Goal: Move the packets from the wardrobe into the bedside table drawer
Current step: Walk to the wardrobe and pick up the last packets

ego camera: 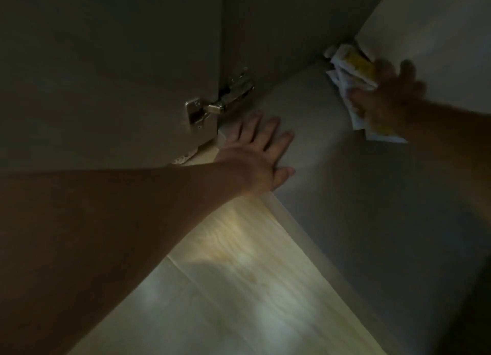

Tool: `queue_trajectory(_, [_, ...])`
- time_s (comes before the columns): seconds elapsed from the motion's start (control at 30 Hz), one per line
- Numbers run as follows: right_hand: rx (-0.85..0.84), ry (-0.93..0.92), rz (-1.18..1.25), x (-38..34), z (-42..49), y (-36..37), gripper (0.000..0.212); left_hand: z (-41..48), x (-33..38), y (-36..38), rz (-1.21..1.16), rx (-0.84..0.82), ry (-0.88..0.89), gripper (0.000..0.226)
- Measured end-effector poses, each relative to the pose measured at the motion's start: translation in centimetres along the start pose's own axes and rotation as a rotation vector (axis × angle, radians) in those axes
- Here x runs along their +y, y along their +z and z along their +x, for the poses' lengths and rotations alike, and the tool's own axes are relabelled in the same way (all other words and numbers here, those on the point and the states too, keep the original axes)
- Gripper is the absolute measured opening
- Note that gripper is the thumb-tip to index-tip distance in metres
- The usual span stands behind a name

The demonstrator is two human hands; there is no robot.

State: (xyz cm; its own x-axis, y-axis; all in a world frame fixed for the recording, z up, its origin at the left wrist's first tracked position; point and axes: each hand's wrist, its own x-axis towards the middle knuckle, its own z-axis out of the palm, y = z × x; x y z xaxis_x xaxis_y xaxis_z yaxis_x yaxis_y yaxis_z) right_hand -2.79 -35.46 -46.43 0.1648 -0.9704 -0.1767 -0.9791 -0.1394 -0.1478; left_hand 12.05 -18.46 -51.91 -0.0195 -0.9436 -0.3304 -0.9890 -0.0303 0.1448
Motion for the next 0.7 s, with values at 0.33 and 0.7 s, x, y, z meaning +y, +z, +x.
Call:
queue_trajectory(0.33, [-0.199,0.083,0.190,0.4,4.6,2.3,0.099,-0.2,-0.2,0.2,-0.036,0.022,0.019,0.072])
queue_trajectory(0.7, [-0.039,-0.178,0.160,-0.2,-7.7,6.1,0.080,-1.0,-1.6,-1.2,-0.740,0.181,-0.024,0.072])
